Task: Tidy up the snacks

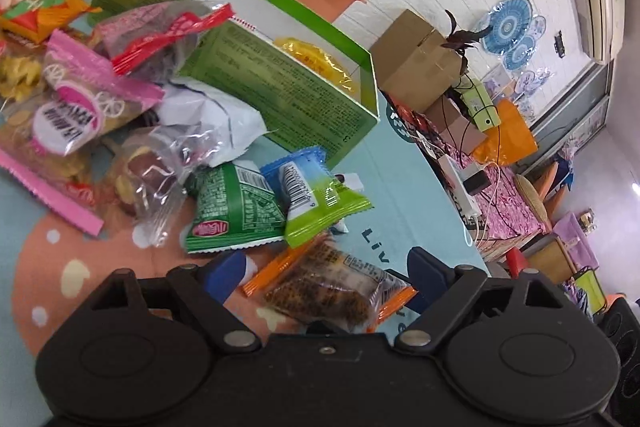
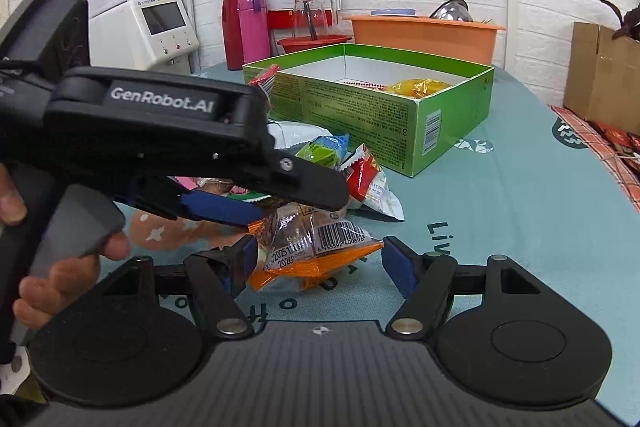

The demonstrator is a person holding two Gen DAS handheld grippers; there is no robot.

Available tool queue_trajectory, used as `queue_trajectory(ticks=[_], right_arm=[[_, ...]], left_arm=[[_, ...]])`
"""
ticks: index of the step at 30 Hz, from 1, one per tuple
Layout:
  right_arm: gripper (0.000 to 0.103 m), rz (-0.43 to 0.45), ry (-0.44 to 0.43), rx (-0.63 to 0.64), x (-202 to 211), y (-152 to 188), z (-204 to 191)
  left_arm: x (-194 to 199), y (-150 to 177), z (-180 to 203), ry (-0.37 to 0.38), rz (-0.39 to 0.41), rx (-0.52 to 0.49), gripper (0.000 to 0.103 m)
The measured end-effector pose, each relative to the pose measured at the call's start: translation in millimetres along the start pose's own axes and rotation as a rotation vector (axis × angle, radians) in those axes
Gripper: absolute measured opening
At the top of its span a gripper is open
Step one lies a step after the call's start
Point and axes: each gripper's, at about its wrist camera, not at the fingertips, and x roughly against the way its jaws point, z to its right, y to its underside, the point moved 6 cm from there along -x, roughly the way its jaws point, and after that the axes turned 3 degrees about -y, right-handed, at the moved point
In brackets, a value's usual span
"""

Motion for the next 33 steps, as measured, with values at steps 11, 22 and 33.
queue_trajectory(ticks=[11, 22, 33], right_arm=[[0.055, -0.017, -0.015, -0.036, -1.0, 4.0, 4.6], [0.054, 0.137, 0.008, 0.062, 35.0, -45.1, -2.9], [0.054, 0.211, 0.053, 0.098, -20.3, -106.1, 24.9]], left_arm=[[1.2, 18.2, 14.5, 0.003, -0.015, -0.130, 0.072], [45.7, -25.6, 55.9, 0.059, 0.143, -0.223, 0.072], [5.1, -109.0, 36.4, 0.079, 0.175, -0.179, 0.072]])
